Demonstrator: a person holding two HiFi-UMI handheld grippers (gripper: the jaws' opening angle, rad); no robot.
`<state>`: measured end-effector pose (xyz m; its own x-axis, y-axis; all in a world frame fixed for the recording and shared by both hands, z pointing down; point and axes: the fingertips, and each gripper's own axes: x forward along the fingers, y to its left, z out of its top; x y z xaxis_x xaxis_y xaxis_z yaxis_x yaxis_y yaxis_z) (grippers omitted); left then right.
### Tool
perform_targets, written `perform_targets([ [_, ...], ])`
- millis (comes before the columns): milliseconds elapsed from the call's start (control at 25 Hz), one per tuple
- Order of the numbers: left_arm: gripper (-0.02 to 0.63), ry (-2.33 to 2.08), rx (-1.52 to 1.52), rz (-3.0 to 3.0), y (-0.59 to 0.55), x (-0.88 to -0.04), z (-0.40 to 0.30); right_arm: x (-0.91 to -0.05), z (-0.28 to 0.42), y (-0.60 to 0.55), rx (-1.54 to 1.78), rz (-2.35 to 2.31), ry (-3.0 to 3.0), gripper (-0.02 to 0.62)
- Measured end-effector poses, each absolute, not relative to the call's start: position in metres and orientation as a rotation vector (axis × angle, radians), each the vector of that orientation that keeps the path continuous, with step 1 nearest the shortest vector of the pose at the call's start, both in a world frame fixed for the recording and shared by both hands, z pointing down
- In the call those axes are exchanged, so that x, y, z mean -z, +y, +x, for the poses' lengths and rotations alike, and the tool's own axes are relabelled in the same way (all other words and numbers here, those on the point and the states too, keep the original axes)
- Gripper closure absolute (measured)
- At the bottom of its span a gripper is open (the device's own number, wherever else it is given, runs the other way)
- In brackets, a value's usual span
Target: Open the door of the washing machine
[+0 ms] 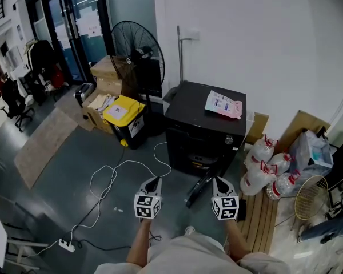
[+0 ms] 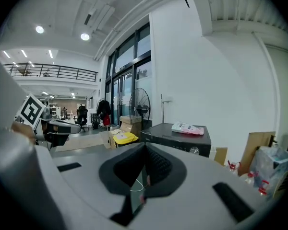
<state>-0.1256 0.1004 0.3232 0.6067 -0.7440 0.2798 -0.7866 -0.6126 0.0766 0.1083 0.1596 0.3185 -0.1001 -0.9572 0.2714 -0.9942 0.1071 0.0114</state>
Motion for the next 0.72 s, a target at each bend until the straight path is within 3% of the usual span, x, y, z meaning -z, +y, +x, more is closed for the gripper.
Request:
perform_targets([
  [720, 0.598, -1.261, -0.342, 2.655, 0.102, -0.325, -0.129, -0.314, 0.101, 0.160, -0.231, 1.952, -2.171, 0.597],
])
